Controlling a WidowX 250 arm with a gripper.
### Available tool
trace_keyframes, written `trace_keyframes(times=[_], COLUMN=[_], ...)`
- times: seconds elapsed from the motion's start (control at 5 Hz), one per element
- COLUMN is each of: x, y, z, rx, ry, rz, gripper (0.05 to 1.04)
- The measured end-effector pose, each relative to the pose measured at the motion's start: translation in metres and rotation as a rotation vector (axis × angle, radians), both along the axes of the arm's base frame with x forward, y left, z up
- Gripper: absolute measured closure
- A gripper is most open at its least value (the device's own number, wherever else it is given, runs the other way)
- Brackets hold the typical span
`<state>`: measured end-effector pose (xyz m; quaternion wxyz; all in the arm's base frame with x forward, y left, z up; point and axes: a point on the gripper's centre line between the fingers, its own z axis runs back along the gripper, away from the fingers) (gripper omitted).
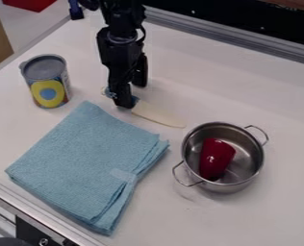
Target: Move the knife on the top side of the table
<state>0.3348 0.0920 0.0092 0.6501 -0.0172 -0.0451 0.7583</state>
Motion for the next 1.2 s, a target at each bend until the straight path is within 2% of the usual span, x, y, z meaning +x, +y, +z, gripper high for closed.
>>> trace_keyframes(times=[0.4,0.6,0.8,1.0,1.2], x=[0.008,0.012,0.015,0.023,0.033], y=[-0.001,-0.002,-0.004,-0.004,-0.010], z=[-0.003,-0.003,-0.002,0.001,0.007], rx=[0.001,0.008,-0.001,-0.010,-0.015], ry=[0.001,-0.003,-0.018,-0.054,-0.082], rz=[0.004,-0.018,-0.101,-0.162,-0.180], gripper=[0.663,0.846,0.860,0.860,0.860])
